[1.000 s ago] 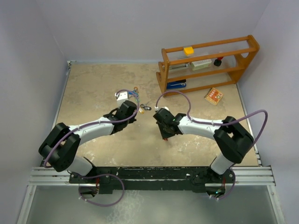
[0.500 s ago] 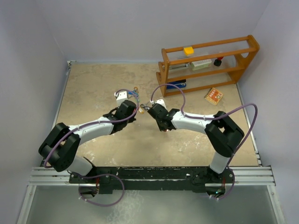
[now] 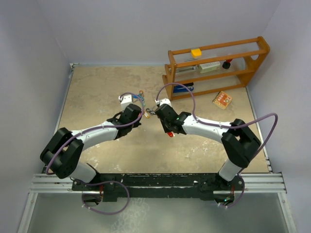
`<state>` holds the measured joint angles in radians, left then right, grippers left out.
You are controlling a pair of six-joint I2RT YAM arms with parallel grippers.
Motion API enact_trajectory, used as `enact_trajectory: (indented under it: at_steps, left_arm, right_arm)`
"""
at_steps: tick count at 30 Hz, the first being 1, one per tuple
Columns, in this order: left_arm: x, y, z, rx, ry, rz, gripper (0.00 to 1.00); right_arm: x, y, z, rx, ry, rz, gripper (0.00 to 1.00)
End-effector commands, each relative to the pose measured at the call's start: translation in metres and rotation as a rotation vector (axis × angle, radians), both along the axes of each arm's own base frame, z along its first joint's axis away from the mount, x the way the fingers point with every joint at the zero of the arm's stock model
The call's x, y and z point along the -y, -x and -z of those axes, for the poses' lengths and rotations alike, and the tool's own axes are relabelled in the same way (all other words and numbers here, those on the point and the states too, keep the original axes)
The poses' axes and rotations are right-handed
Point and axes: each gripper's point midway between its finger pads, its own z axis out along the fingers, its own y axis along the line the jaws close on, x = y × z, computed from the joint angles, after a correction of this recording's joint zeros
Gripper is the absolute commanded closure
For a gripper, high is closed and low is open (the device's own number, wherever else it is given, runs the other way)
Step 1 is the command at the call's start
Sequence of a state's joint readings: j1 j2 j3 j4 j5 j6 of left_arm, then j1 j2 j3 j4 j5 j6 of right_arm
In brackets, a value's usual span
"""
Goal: Put the keys on the keyring
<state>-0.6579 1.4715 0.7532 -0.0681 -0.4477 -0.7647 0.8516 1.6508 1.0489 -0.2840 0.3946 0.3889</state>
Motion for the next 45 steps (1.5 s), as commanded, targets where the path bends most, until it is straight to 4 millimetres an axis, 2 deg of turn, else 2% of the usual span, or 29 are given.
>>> enact_trajectory:
  at_steps: [1,10,21,31,38,45]
  left_arm:
    - [0.005,-0.01,-0.019,0.057,0.034,0.008,1.0]
    - [-0.001,-0.009,-0.028,0.072,0.024,0.001,1.0]
    - [-0.004,-0.008,-0.023,0.065,0.02,-0.003,1.0]
    - [-0.006,-0.007,-0.021,0.06,0.018,-0.006,1.0]
    - [-0.008,-0.007,-0.019,0.058,0.018,-0.009,1.0]
    - [-0.006,-0.008,-0.017,0.054,0.025,-0.006,1.0]
  right_arm:
    - [-0.02,-0.01,-0.003,0.002,-0.025,-0.041,0.69]
    - [-0.028,-0.014,0.011,-0.028,-0.018,-0.037,0.69]
    - [-0.027,-0.011,0.028,-0.068,0.007,-0.025,0.71]
    - [-0.025,-0.01,0.035,-0.077,0.021,-0.018,0.74]
    - [-0.022,-0.012,0.034,-0.068,0.032,-0.004,0.82]
    - [-0.013,-0.019,0.024,-0.012,0.054,0.036,0.91]
